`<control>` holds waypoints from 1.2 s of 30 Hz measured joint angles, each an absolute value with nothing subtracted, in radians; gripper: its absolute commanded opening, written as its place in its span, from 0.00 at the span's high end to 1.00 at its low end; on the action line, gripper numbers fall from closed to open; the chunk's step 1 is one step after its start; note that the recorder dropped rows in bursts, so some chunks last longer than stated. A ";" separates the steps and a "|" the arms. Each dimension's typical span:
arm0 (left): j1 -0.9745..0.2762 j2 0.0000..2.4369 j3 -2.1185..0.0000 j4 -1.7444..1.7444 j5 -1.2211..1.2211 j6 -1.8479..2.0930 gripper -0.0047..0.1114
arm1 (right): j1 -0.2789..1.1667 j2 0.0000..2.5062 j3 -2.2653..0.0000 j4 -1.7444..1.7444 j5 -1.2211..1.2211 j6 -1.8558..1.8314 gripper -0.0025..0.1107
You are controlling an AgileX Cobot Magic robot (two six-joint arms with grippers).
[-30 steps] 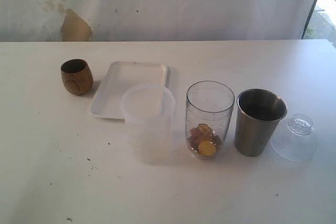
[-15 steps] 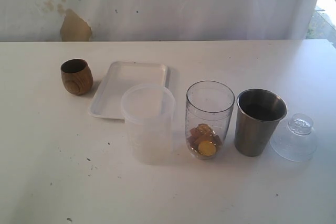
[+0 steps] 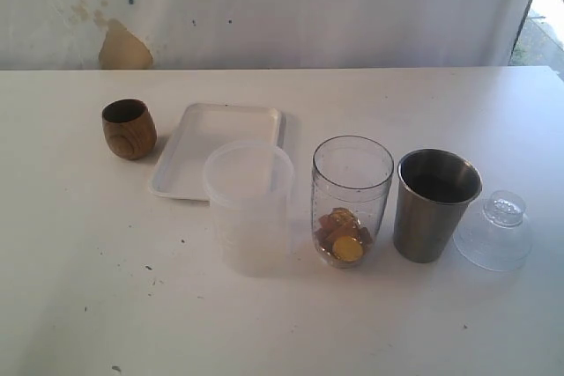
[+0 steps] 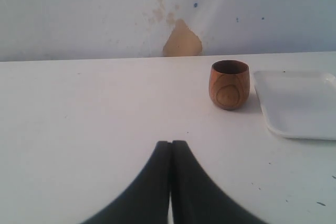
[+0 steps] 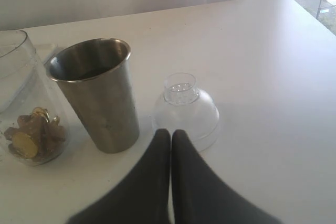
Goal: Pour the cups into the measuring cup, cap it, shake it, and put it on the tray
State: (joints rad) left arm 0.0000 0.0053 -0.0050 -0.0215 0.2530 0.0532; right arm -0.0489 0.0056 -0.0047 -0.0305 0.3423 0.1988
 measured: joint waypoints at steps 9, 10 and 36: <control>0.000 0.005 -0.005 -0.022 0.253 0.053 0.96 | -0.049 0.006 -0.005 -0.010 0.251 0.209 0.98; 0.000 0.005 -0.005 -0.022 0.253 0.053 0.96 | -0.049 0.006 -0.005 0.000 0.201 0.211 0.98; 0.000 0.005 -0.005 -0.022 0.253 0.053 0.96 | -0.049 0.218 -0.005 -0.007 -0.302 0.262 0.06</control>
